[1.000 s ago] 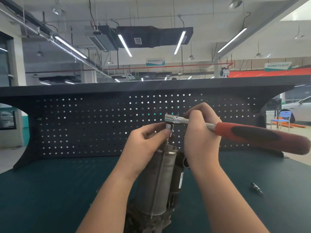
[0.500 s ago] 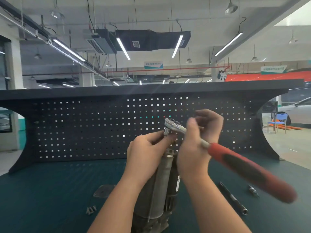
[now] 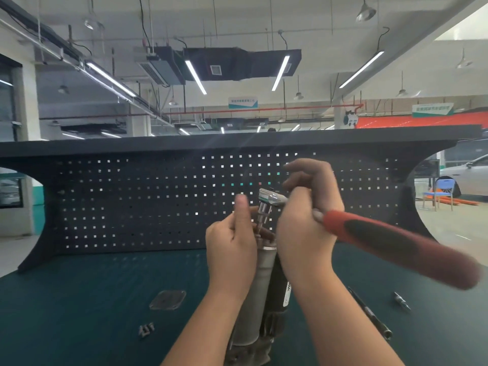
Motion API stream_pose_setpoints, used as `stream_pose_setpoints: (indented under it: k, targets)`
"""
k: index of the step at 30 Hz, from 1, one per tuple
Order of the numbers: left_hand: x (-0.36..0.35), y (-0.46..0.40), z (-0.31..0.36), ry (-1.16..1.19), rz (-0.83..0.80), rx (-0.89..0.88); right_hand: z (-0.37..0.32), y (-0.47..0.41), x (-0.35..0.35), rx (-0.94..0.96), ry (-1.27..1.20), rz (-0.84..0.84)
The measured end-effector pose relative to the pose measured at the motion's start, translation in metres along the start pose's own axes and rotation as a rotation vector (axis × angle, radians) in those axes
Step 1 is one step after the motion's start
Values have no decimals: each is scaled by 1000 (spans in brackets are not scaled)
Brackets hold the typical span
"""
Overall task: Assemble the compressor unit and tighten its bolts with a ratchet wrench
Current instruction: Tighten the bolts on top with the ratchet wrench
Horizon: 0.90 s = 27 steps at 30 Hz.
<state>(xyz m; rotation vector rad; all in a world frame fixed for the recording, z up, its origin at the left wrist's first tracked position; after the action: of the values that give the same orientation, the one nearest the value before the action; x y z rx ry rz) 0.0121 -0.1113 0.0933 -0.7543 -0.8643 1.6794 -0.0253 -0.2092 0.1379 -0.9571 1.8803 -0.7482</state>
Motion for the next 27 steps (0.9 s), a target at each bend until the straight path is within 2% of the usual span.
stream_pose_setpoints:
  k: [3,5,10,13,15,19,22,27]
  targets:
    - [-8,-6,1,56,-77,-15,-14,14,-17,204,306,-120]
    - [-10,-8,-1,75,-123,-27,-15,19,-23,265,426,-124]
    - [2,-9,-8,64,-92,102,0,7,1,102,17,-20]
    - [15,-18,-14,-94,-159,33,23,-5,18,-207,-167,39]
    - [21,-19,-25,-65,-183,76,32,-7,20,-352,-228,13]
    - [25,-12,-33,-30,-112,174,31,-6,14,-310,-218,17]
    - [26,-10,-26,-88,-28,143,23,-6,14,-237,-173,45]
    - [33,-10,-11,-296,-5,63,12,-8,12,-227,-93,0]
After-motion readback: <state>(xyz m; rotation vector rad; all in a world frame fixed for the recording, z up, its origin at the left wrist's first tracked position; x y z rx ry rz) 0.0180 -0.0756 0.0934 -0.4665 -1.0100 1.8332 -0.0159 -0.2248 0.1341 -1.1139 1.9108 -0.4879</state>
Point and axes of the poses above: each hand's wrist, its own y-axis away from the middle knuckle, its own x-axis out of the back of the hand, z = x × y, the point moved 3 cm from there along -y, towards the middle knuckle, and after that the axes turned 7 degrees about -x, right-handed, at the moved point
